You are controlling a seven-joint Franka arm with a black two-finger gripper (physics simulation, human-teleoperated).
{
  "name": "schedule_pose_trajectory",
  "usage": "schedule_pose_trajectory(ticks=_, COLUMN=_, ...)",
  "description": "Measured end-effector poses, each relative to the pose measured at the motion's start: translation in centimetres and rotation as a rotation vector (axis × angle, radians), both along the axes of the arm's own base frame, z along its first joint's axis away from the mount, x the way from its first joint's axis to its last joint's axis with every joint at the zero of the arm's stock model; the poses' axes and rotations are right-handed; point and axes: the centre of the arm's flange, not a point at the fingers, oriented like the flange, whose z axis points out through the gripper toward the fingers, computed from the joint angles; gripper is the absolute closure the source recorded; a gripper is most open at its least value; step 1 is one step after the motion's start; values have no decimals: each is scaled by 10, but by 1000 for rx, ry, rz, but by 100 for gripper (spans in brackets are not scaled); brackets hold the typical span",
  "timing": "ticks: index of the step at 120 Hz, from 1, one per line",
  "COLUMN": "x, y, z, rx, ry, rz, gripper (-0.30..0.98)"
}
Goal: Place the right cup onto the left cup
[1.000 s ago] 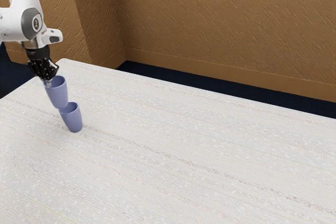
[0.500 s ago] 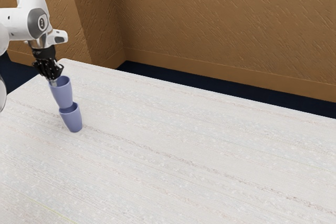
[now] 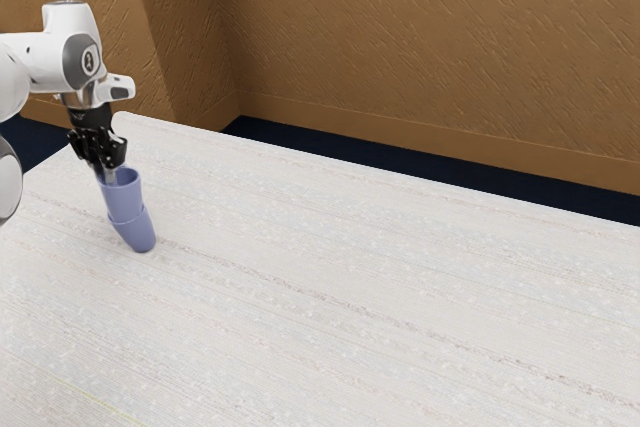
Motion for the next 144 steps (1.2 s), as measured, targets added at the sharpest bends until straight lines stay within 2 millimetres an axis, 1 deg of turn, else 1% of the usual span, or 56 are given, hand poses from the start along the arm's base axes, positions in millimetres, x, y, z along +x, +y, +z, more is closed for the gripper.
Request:
schedule_pose_trajectory(ticks=8, x=0, y=0, z=0, rx=0, ry=-4, rz=0, gripper=37)
schedule_pose_trajectory(ticks=16, x=1, y=-1, z=1, rx=1, ry=-7, rz=-2, gripper=27)
schedule_pose_trajectory(ticks=27, x=2, y=-2, z=4, rx=3, ry=-13, rz=-5, gripper=17)
schedule_pose_trajectory(ticks=36, x=3, y=-7, z=14, rx=9, ry=-28, rz=-16, gripper=12)
schedule_pose_trajectory(ticks=42, x=6, y=-18, z=25, rx=14, ry=-43, rz=-35, gripper=10)
schedule_pose_trajectory(ticks=51, x=7, y=-34, z=37, rx=13, ry=-55, rz=-59, gripper=7)
schedule_pose_trajectory(ticks=67, x=-4, y=-63, z=60, rx=-9, ry=-79, rz=-92, gripper=4)
schedule_pose_trajectory(ticks=74, x=-12, y=-82, z=65, rx=-27, ry=-80, rz=-112, gripper=3)
schedule_pose_trajectory(ticks=88, x=-30, y=-116, z=69, rx=-58, ry=-64, rz=-142, gripper=2)
schedule_pose_trajectory(ticks=100, x=-41, y=-137, z=74, rx=-65, ry=-54, rz=-151, gripper=1)
schedule_pose_trajectory(ticks=109, x=-47, y=-151, z=83, rx=-67, ry=-45, rz=-150, gripper=1)
schedule_pose_trajectory(ticks=116, x=-53, y=-162, z=95, rx=-71, ry=-42, rz=-149, gripper=1)
schedule_pose_trajectory(ticks=132, x=-70, y=-183, z=135, rx=-77, ry=-59, rz=-156, gripper=0)
schedule_pose_trajectory(ticks=138, x=-73, y=-191, z=144, rx=-73, ry=-62, rz=-161, gripper=0)
schedule_pose_trajectory(ticks=144, x=-75, y=-199, z=149, rx=-70, ry=-60, rz=-166, gripper=0)
